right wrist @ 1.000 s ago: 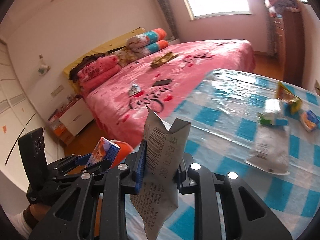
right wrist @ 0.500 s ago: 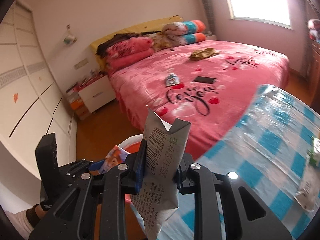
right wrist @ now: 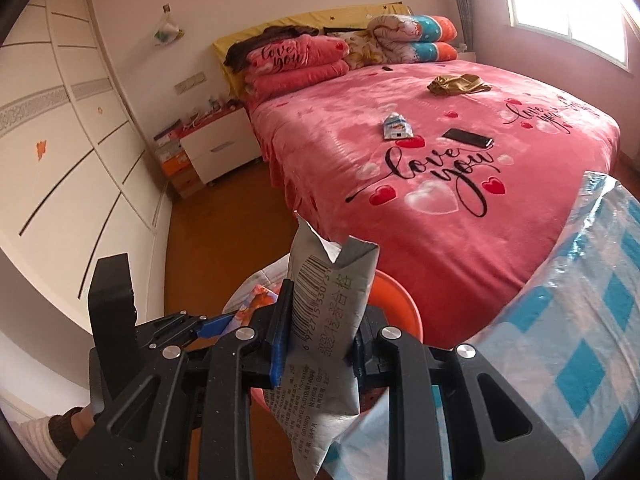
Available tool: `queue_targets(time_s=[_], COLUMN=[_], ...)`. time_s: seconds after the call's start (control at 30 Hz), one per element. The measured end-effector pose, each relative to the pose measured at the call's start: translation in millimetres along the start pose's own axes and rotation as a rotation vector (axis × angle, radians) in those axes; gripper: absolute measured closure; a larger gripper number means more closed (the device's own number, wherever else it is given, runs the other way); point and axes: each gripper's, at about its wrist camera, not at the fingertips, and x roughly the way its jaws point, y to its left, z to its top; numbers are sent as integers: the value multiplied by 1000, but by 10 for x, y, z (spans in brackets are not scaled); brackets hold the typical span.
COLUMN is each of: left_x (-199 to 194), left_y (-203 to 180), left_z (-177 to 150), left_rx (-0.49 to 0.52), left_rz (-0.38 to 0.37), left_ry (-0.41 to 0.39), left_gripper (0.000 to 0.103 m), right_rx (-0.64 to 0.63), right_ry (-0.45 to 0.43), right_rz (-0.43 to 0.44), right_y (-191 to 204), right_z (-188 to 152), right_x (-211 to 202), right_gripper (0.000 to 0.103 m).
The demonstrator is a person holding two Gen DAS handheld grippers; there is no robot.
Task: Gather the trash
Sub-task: 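Open both tools to drop the tissue pack and pouch into the bucket, then move both open tools back over the remaining table items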
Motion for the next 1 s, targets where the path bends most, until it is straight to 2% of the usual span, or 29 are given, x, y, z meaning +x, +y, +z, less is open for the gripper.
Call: queue_targets(time_s=[0.07, 0.1, 0.13, 0.23, 0.3, 0.53, 1.0], left_x=[18, 13, 12, -6, -8, -52, -186], left_y=[31, 44, 57, 97, 123, 61, -373], left_z=[1, 2, 8, 17, 20, 25, 71], left_rx=[-8, -11, -14, -21, -31, -40, 75], left_rz=[45, 54, 62, 90, 95, 62, 25], left_ry=[0, -1, -2, -11, -7, -10, -42], left_gripper=[31, 28, 25, 22, 20, 18, 17], right_rx=[-9, -5, 2, 55, 81, 118, 188], right_ry=[30, 25, 20, 4, -19, -85, -142], right_rz=[-36, -53, -56, -56, -77, -142, -224], right_y=[24, 12, -8, -132, -225, -410, -638], right_z=[-38, -65, -86, -126, -141, -236, -553], right_x=[84, 88, 80, -3, -97, -402, -816], right_gripper=[56, 41, 31, 27, 20, 14, 13])
